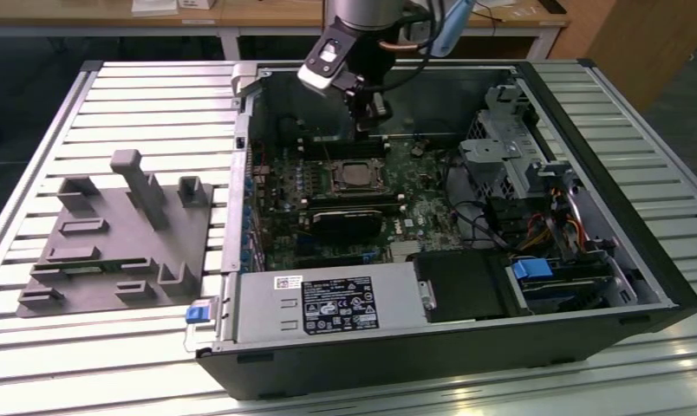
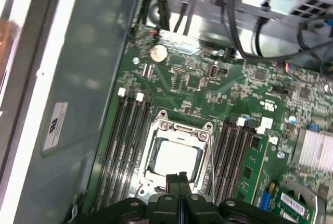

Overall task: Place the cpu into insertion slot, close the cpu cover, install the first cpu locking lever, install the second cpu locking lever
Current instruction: 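Install the first cpu locking lever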

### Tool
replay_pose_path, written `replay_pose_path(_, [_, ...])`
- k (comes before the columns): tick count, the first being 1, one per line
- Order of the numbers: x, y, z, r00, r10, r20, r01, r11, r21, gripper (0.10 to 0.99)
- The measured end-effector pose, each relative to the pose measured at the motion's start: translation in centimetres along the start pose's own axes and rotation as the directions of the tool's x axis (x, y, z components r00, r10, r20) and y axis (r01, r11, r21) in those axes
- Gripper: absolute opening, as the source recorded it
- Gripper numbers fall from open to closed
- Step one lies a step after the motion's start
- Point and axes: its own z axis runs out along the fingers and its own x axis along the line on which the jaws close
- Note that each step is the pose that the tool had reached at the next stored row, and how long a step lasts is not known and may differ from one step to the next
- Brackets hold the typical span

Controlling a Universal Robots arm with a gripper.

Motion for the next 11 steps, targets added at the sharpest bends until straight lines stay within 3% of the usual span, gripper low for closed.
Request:
replay_pose_path(6, [0.0,0.0,0.01,0.9961,-0.088,-0.0021,0.088,0.9961,-0.001,0.106])
replay_pose_path(11, [0.0,0.0,0.03,0.9841,-0.177,-0.0041,0.177,0.9842,-0.003,0.106])
